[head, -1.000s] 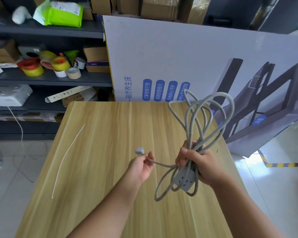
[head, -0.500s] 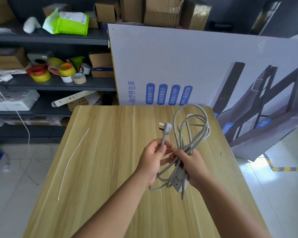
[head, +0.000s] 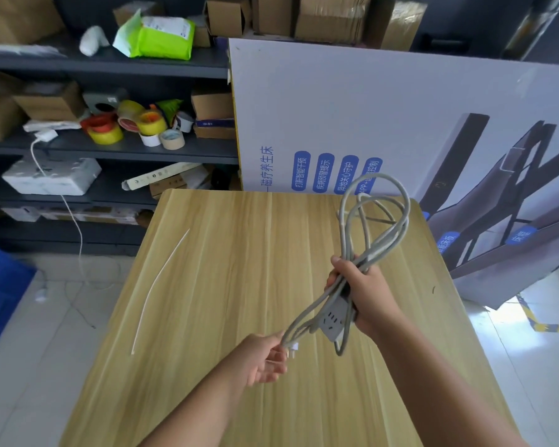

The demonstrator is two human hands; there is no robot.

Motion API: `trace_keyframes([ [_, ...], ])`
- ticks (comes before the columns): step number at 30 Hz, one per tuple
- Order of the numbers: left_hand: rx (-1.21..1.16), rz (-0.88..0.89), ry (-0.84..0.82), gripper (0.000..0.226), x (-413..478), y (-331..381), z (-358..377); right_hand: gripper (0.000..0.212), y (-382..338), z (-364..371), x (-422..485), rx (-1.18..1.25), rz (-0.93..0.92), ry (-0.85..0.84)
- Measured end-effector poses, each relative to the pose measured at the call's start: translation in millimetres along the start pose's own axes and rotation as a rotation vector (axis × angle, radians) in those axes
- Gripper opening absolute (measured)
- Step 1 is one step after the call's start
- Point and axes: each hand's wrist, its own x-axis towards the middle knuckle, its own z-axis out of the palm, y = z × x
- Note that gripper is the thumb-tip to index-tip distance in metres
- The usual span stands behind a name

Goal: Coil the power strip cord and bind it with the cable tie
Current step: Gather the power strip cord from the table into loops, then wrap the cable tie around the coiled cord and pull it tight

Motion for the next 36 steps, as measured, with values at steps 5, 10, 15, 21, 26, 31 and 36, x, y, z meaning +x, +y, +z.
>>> trace_keyframes([
  [5,0.14,0.201,0.336,0.023,24,-31,-78,0.028,0,3,-3,-0.083,-0.002,-0.028],
  [10,0.535,0.19,0.847,0.027,57,-54,-199,0.032,3,12,-4,-0.207,0.006,-0.052],
  [15,0.716,0.095,0.978,0.042,115,-50,-273,0.035,21,26,6,-0.319,0.014,-0.038],
  [21,0.694,-0.035,0.965,0.03,146,-66,-287,0.037,39,41,13,-0.353,0.036,-0.016],
  [26,0.771,0.067,0.961,0.022,131,-66,-284,0.035,45,51,15,-0.355,0.047,-0.017],
  [31,0.701,0.526,0.737,0.013,80,-15,-220,0.035,42,61,14,-0.419,0.028,-0.068],
  [36,0.735,0.596,0.367,0.021,9,62,-134,0.028,39,72,10,-0.461,-0.016,-0.162],
])
